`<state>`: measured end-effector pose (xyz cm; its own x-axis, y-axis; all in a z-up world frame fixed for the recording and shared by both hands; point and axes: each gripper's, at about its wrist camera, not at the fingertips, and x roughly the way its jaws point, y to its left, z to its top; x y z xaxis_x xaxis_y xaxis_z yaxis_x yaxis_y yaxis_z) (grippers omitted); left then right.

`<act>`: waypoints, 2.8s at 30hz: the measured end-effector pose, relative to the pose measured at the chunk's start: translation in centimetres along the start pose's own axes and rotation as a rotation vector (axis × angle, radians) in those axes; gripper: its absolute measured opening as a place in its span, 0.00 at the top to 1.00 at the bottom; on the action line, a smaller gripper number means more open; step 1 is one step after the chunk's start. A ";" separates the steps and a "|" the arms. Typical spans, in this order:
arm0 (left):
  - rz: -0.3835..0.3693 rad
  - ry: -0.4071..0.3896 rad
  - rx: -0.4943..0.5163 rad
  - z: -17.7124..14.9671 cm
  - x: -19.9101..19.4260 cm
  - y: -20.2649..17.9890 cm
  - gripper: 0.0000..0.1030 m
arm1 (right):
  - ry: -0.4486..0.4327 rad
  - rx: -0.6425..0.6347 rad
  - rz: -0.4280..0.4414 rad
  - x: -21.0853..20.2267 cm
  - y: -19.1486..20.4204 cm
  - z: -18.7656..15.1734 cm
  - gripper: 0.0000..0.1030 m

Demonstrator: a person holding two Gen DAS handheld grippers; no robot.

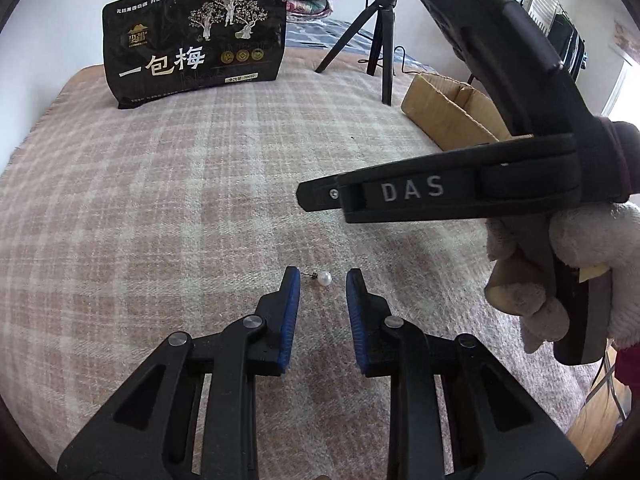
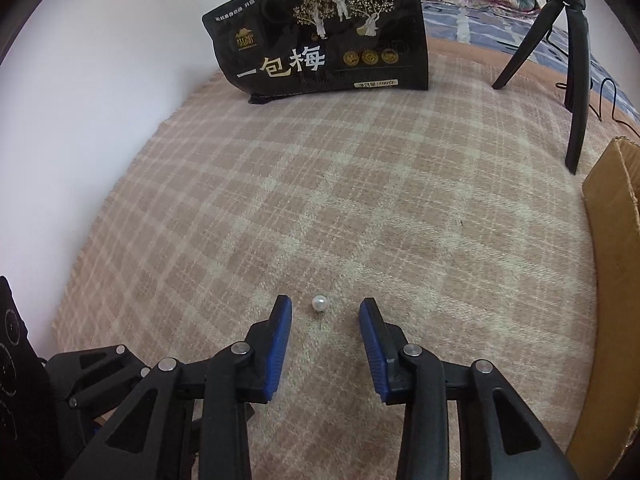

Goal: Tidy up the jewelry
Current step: 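Lower the left tool to one pearl stud while the right tool approaches another, then close the left tool on its pearl stud while the right tool closes on the other, then carry the pearl studs in both tools over the box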

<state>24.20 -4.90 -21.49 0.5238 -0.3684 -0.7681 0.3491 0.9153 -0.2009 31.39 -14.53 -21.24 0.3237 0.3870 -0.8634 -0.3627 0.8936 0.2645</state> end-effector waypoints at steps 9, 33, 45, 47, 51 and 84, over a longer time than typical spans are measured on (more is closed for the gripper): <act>0.022 0.014 0.006 -0.3 1.3 -0.1 0.79 | 0.007 -0.013 -0.018 1.0 0.1 0.5 0.71; 0.042 -0.005 -0.035 -1.0 -0.2 1.7 0.91 | -0.035 -0.062 -0.060 -0.8 -0.1 -0.2 0.94; 0.040 -0.057 -0.047 0.3 -2.7 1.3 0.91 | -0.123 -0.074 -0.079 -6.4 -0.5 -1.8 0.94; 0.037 -0.065 -0.039 0.7 -3.0 0.9 0.91 | -0.138 -0.072 -0.083 -7.6 -0.8 -2.2 0.94; 0.030 -0.079 -0.026 1.5 -3.4 0.1 0.91 | -0.174 -0.068 -0.095 -9.9 -1.5 -3.2 0.94; -0.076 -0.209 0.088 13.2 -0.5 -12.8 0.91 | -0.321 0.087 -0.289 -19.8 -14.8 -6.6 0.94</act>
<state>29.75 -18.55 -10.55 0.6395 -0.4699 -0.6085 0.4553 0.8692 -0.1927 24.59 -36.97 -10.87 0.6613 0.1570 -0.7335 -0.1466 0.9860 0.0788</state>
